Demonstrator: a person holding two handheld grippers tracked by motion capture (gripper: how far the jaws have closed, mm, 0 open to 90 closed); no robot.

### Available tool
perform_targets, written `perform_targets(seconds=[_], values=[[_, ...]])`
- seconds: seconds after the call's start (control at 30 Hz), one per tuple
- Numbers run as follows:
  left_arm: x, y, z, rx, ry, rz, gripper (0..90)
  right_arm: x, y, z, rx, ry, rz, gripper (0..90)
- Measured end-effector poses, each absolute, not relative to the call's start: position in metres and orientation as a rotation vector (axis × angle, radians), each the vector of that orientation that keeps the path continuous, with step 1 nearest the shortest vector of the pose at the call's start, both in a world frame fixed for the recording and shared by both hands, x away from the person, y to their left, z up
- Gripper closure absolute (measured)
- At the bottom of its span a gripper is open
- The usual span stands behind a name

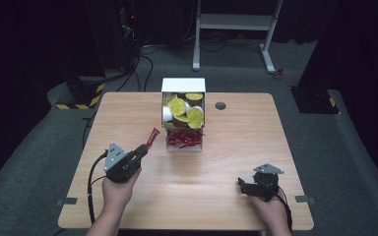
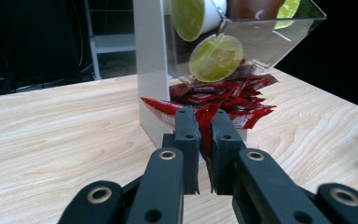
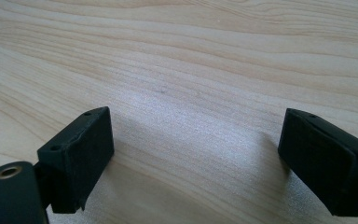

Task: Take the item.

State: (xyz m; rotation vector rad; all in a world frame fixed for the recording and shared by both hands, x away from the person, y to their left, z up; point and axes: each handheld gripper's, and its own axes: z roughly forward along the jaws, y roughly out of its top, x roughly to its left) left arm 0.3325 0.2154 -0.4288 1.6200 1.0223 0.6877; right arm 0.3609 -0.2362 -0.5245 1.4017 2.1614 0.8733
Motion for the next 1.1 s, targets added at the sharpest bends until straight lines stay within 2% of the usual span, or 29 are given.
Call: perform_targets(seconds=[0.67,1.1], values=[[0.339,0.235,-0.437,1.61,1.083,0.715,84.2,0.361,-0.236,-0.524,1.407,2.159,0.873,10.0],[0.356,0.242,-0.441,1.629,1.117,0.731,84.2,0.361,-0.236,-0.524,1.408,2.158,0.872,10.0]])
